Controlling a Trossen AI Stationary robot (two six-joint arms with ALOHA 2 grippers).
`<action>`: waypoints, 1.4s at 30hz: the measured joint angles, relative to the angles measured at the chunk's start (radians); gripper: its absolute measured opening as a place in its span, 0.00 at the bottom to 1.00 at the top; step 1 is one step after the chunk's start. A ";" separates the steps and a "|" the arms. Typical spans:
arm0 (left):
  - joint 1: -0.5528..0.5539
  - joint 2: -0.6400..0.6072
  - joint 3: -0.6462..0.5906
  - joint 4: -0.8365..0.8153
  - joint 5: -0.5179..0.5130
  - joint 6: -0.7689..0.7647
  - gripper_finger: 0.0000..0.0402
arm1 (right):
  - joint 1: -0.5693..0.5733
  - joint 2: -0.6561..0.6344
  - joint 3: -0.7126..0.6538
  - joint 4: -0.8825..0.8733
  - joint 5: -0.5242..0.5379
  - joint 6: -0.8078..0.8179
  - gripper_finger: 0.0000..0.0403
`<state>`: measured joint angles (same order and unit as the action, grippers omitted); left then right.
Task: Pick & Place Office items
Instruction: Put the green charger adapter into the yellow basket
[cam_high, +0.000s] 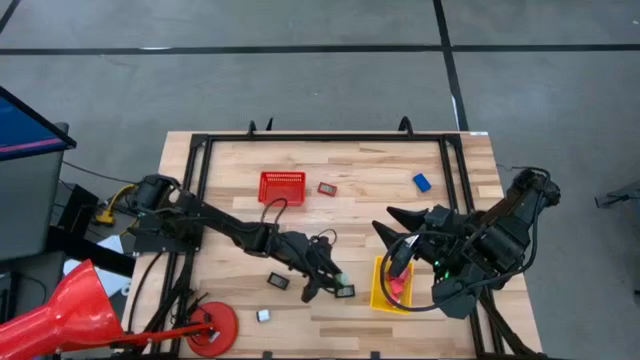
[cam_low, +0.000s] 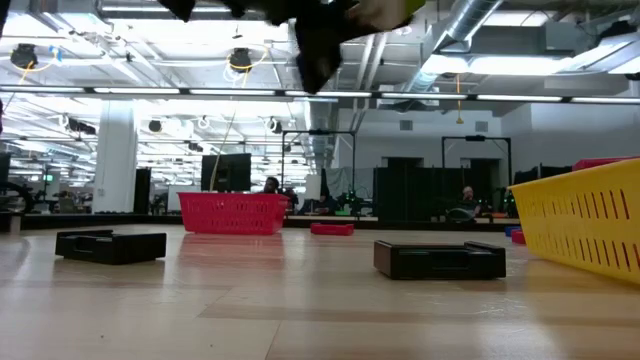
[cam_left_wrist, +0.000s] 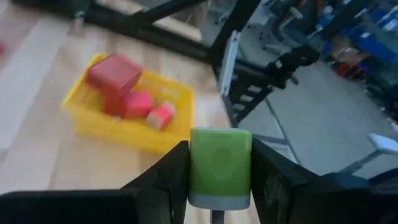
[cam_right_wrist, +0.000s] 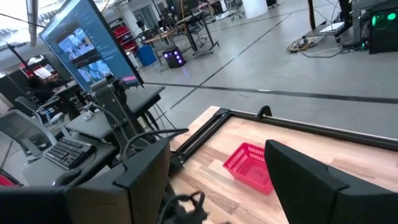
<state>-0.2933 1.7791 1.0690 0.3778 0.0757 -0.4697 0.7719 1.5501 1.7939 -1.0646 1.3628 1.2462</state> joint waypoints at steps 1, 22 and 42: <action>0.000 0.015 0.013 0.013 0.001 0.002 0.31 | 0.000 0.000 0.000 0.002 0.000 -0.001 0.63; 0.014 0.313 0.368 -0.064 0.049 0.124 0.31 | -0.016 0.000 0.000 0.187 0.003 -0.203 0.63; 0.059 0.493 0.574 -0.125 0.070 0.130 0.31 | -0.024 0.000 0.000 0.215 -0.001 -0.210 0.63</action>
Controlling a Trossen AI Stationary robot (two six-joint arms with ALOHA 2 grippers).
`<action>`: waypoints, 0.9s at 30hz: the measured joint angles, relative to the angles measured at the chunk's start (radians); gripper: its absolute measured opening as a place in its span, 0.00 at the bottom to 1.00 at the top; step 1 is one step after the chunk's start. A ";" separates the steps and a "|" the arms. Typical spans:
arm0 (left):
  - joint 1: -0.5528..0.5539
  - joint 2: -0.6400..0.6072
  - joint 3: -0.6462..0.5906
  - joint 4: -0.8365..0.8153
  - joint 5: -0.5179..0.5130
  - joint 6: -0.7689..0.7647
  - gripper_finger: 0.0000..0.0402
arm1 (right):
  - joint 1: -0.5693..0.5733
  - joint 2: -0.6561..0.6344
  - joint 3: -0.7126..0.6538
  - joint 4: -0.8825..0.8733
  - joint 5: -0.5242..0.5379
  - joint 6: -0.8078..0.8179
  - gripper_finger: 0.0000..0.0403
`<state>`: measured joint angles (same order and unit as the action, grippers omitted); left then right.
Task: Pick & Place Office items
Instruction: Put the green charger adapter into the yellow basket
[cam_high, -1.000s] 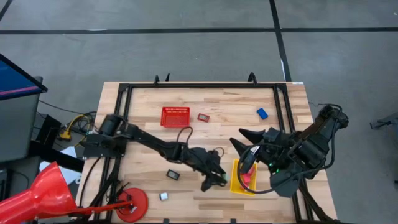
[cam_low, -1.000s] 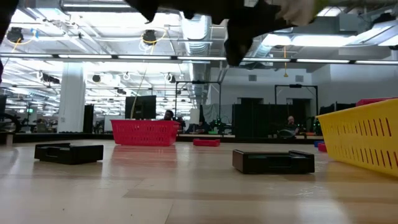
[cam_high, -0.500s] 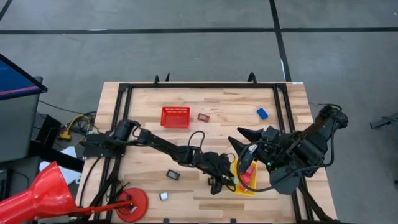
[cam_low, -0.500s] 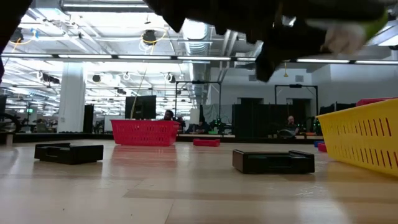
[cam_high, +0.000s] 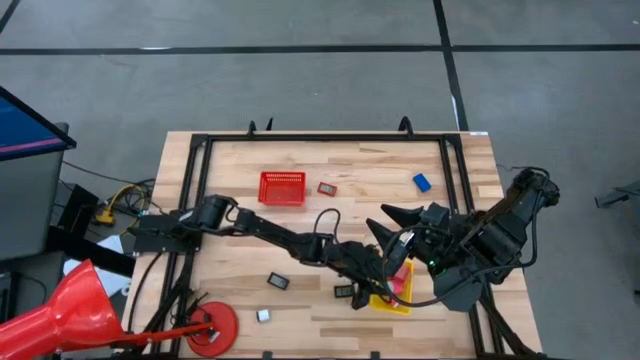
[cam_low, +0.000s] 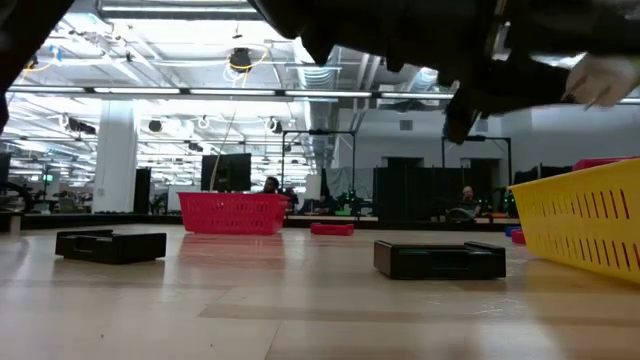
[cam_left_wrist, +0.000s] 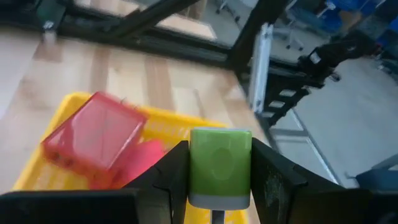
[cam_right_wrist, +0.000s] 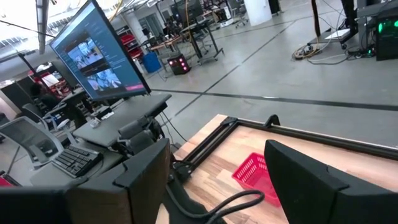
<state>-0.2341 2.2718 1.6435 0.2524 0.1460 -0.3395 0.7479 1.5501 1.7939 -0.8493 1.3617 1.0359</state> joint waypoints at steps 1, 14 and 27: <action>0.004 0.000 0.000 -0.006 0.004 -0.001 0.31 | 0.000 0.000 0.000 0.000 0.000 0.000 0.63; 0.009 0.002 0.000 0.002 0.019 0.001 0.34 | 0.000 0.000 0.000 0.013 -0.003 -0.026 0.63; 0.006 0.002 0.000 0.122 0.060 -0.033 0.37 | 0.000 0.000 0.000 0.022 -0.003 -0.025 0.63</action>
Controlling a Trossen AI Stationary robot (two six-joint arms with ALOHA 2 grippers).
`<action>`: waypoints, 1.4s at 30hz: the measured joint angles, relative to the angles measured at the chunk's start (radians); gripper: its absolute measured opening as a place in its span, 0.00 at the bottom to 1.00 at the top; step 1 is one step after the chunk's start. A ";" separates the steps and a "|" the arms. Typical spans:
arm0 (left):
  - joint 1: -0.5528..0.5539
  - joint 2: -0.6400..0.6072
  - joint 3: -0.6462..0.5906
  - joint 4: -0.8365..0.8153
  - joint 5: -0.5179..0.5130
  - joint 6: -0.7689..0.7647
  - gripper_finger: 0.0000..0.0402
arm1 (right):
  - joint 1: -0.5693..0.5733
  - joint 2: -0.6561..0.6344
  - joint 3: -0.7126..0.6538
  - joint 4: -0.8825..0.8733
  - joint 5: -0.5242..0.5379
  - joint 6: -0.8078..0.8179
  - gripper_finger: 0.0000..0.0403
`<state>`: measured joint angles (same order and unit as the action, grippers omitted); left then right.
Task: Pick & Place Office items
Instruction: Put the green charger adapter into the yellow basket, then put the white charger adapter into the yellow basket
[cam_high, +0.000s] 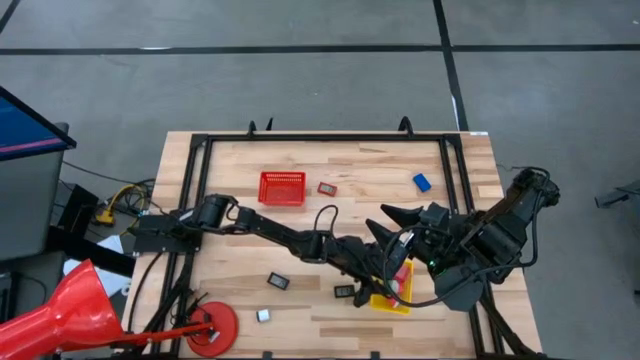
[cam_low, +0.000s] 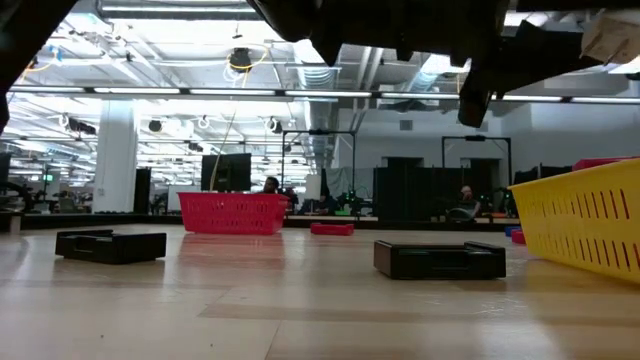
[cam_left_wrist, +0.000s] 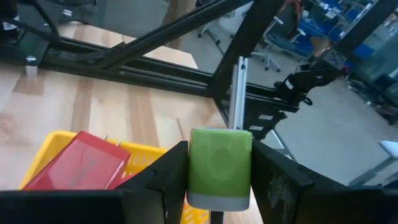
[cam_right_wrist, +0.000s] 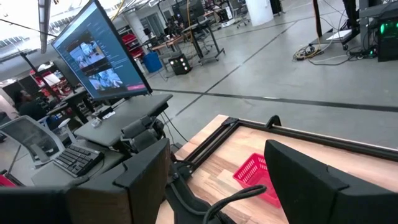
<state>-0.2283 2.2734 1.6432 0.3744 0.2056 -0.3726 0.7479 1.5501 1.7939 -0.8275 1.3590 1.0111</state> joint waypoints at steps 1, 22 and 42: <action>0.000 0.000 0.000 0.002 0.009 -0.002 0.38 | 0.000 0.000 0.000 0.000 0.000 0.000 0.63; 0.102 -0.161 -0.011 -0.465 -0.040 0.199 0.55 | 0.005 0.000 0.000 0.006 -0.001 0.002 0.63; -0.194 -0.965 -0.787 -0.864 -0.157 -0.236 0.61 | 0.006 0.000 0.000 0.006 0.002 -0.001 0.63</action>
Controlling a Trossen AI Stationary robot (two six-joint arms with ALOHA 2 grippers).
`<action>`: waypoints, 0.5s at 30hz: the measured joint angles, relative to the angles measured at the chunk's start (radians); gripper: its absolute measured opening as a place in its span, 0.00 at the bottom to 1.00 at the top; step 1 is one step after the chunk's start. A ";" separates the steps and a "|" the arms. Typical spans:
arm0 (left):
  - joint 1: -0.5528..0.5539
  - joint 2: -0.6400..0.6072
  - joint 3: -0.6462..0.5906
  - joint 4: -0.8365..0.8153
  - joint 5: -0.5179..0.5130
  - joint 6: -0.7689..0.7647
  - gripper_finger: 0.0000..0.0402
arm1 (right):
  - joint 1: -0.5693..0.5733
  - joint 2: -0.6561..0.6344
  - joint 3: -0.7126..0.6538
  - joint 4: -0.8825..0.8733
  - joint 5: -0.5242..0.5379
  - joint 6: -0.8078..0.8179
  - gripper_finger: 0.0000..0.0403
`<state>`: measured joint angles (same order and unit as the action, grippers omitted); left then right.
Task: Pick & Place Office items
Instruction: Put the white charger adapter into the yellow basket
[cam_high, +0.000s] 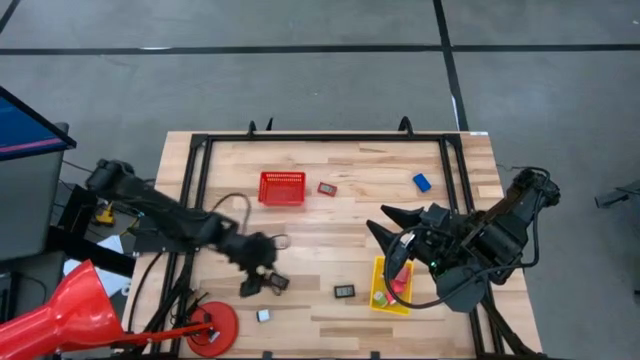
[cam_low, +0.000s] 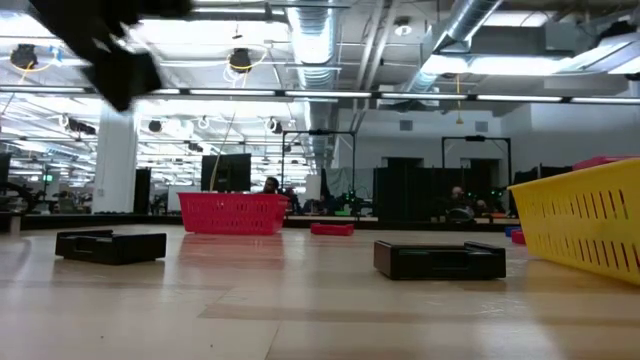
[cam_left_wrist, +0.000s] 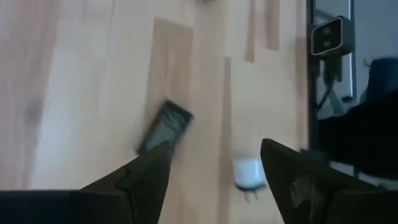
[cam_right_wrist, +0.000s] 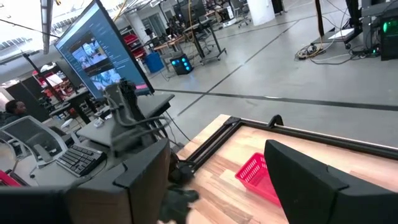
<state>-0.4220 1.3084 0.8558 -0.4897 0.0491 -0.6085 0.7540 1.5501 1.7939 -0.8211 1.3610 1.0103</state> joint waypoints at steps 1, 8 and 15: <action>-0.039 -0.028 -0.014 -0.009 -0.032 -0.055 0.61 | 0.000 0.000 0.000 0.001 0.001 -0.003 0.63; -0.236 -0.008 -0.034 -0.009 -0.121 -0.298 0.62 | -0.003 0.000 0.000 0.011 0.001 -0.034 0.63; -0.306 0.166 -0.034 0.060 -0.082 -0.419 0.62 | 0.002 0.000 0.000 0.024 0.002 -0.043 0.63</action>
<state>-0.7282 1.4744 0.8215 -0.4295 -0.0327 -1.0278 0.7557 1.5501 1.7939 -0.7968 1.3627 0.9668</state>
